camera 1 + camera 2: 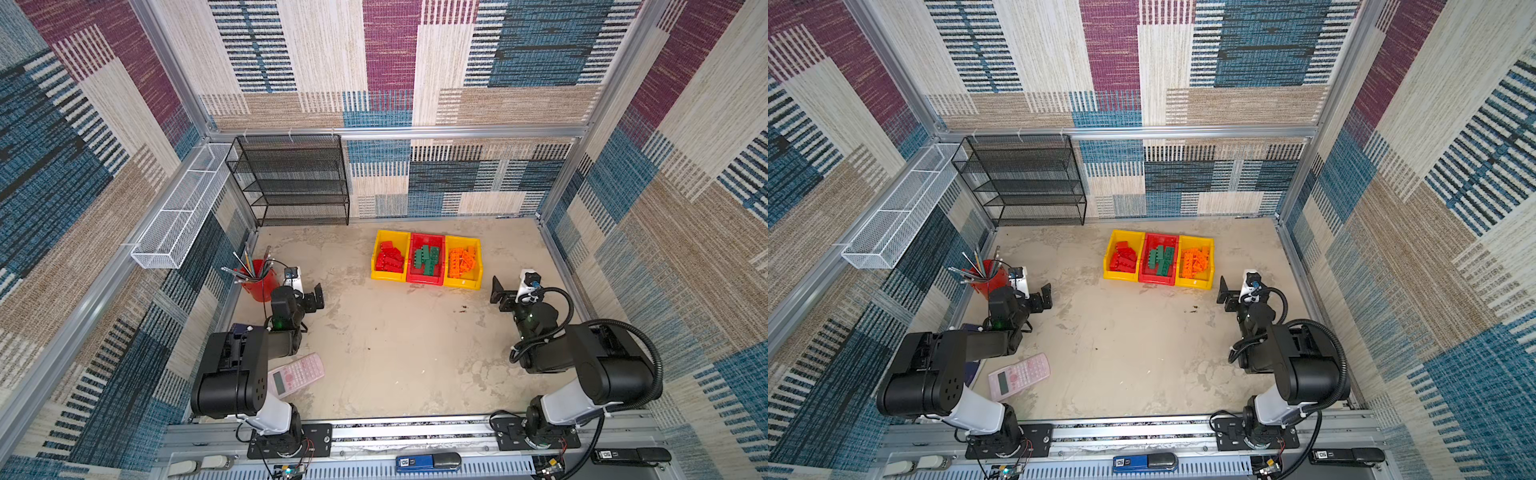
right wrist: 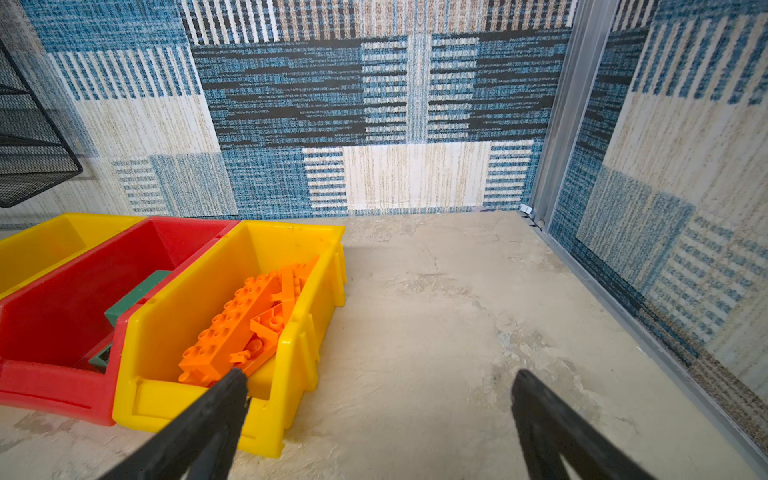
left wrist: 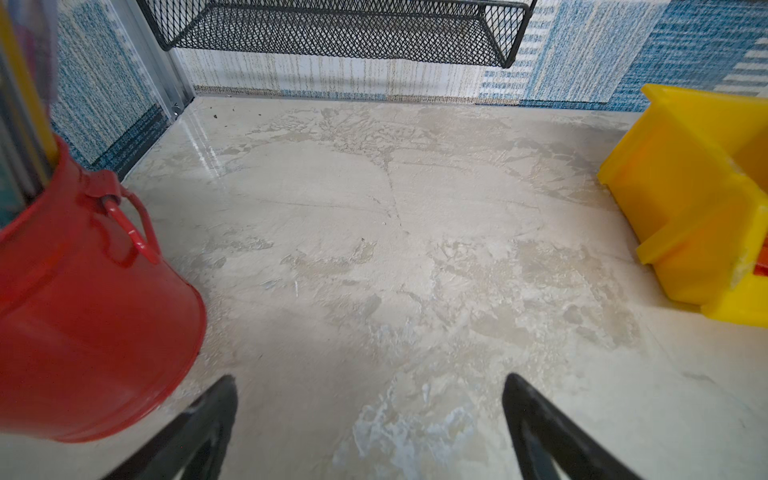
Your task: Sort the legos into containers by color
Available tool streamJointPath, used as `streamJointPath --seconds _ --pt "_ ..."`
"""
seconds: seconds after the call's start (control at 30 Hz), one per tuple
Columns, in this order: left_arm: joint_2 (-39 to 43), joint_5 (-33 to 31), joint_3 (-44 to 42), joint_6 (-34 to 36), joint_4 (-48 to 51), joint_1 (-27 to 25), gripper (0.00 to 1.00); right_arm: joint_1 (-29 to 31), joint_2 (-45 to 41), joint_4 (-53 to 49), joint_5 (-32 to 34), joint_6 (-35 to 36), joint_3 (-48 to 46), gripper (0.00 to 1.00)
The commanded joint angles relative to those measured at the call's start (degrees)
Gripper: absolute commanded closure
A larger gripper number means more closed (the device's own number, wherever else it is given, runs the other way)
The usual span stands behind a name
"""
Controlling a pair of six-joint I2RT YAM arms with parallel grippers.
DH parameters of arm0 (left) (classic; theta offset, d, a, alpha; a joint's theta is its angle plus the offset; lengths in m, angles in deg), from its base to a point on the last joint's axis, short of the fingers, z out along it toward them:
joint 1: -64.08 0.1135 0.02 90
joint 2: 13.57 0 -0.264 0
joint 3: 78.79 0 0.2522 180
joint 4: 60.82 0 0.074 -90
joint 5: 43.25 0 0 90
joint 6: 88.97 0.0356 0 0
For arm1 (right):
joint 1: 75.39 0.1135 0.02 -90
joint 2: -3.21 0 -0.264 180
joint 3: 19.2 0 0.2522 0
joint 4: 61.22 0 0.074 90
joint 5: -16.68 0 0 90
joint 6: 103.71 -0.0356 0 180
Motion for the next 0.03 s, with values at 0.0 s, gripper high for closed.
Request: streamJointPath --seconds 0.0 --pt "0.21 0.12 0.09 1.35 -0.58 0.03 0.01 0.06 -0.14 2.31 -0.44 0.51 -0.3 0.0"
